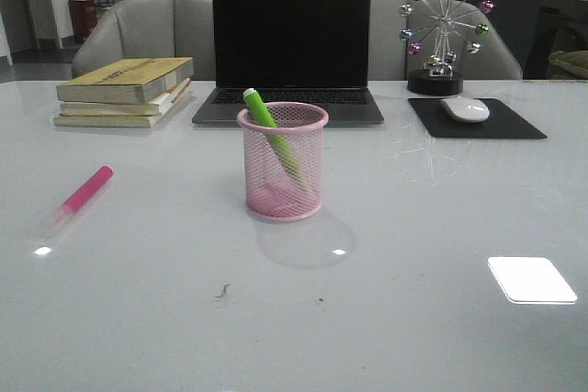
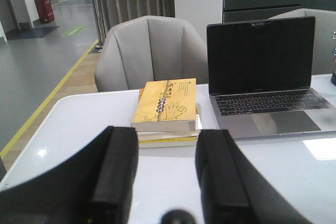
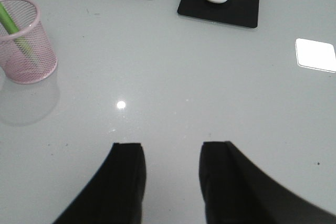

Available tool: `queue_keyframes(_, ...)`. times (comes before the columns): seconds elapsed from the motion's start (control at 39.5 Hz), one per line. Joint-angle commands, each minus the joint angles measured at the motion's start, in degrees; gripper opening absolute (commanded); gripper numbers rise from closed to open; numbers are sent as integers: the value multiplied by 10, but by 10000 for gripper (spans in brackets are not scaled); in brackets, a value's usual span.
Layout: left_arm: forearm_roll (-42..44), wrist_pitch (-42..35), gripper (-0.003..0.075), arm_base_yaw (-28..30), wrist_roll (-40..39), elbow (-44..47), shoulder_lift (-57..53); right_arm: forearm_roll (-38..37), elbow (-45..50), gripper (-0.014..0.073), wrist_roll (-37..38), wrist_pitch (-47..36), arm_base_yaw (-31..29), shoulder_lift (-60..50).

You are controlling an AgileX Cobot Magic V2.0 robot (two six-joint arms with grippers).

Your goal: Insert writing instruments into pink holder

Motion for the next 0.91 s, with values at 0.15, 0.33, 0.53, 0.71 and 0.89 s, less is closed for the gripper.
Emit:
queue_keyframes(0.15, -5, 64, 335, 2, -3, -122, 73, 0, -17, 384, -4, -46, -4, -2)
queue_keyframes(0.33, -5, 152, 335, 2, -3, -234, 173, 0, -17, 384, -4, -46, -4, -2)
queue_keyframes(0.53, -5, 240, 335, 2, -3, -359, 295, 0, -17, 384, -4, -46, -4, -2)
queue_keyframes(0.71, -5, 285, 333, 2, -3, -451, 402, 0, -17, 384, -4, -46, -4, -2)
queue_keyframes(0.89, -5, 336, 333, 2, -3, -524, 500, 0, -17, 384, -4, -46, -4, -2)
